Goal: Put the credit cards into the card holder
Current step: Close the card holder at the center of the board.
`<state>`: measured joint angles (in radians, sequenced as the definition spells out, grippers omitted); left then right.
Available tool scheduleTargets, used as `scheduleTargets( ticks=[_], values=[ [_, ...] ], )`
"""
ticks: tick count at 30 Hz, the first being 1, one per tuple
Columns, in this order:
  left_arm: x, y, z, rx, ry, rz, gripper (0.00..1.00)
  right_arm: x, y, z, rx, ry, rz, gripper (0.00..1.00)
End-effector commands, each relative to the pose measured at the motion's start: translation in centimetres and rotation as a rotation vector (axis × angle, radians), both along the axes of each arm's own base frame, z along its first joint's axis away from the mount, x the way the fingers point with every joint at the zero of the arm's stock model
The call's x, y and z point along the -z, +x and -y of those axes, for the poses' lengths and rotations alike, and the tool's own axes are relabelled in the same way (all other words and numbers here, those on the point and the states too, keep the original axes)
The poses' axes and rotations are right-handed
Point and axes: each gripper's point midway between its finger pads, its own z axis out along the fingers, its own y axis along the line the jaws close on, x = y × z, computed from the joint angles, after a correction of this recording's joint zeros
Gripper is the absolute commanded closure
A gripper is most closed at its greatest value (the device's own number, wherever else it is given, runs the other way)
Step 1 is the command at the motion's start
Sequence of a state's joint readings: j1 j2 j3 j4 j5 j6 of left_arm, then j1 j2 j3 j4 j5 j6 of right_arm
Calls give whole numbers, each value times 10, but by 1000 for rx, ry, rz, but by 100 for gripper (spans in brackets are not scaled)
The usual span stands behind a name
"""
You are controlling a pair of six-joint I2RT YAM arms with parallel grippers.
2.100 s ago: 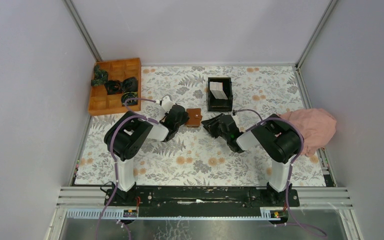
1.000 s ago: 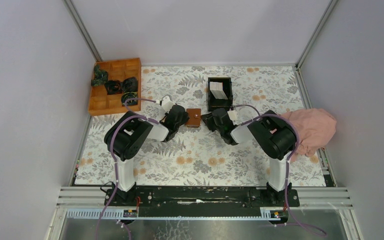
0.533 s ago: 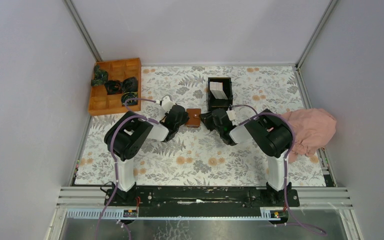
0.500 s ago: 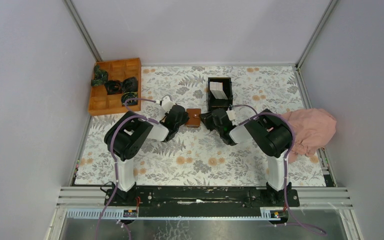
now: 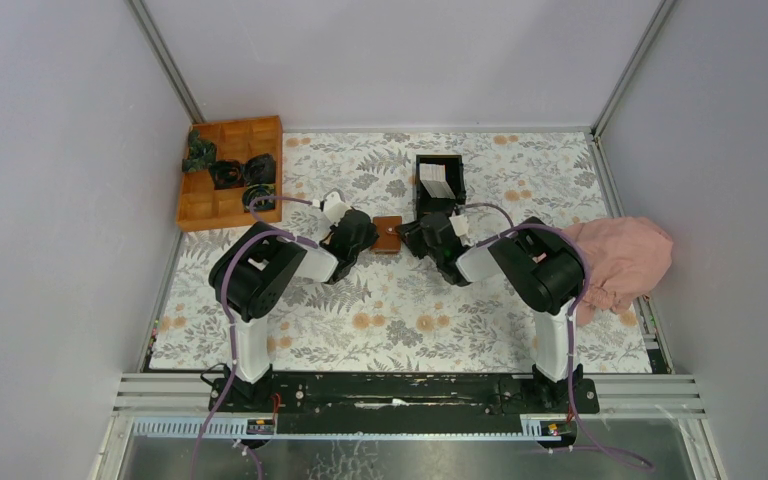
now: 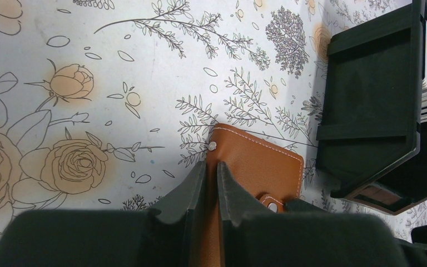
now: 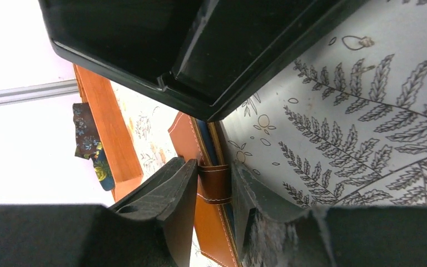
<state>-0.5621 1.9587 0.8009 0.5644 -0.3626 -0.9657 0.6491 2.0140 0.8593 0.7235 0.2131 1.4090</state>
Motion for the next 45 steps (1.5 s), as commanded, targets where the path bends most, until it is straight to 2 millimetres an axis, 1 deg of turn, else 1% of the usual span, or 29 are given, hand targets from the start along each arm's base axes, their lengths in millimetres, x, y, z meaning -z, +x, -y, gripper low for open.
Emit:
scheduleTargets(
  ticks=[1, 4, 8, 17, 26, 35, 45],
  values=[
    [137, -147, -70, 135, 371, -607, 100, 14, -10, -13, -87, -48, -37, 64],
    [137, -147, -70, 135, 370, -607, 100, 13, -7, -17, -102, -58, -37, 64],
    [136, -147, -70, 138, 372, -605, 100, 18, -6, -20, -119, -74, -50, 63],
    [137, -147, -70, 139, 373, -606, 100, 27, -8, -20, -138, -80, -66, 63],
    [138, -148, -72, 134, 376, -611, 100, 34, -8, -23, -177, -65, -66, 61],
    [138, -147, -71, 134, 378, -610, 100, 34, -14, -16, -195, -65, -49, 61],
    [138, -146, -71, 133, 382, -611, 100, 30, -22, -13, -203, -44, -43, 65]
  ],
)
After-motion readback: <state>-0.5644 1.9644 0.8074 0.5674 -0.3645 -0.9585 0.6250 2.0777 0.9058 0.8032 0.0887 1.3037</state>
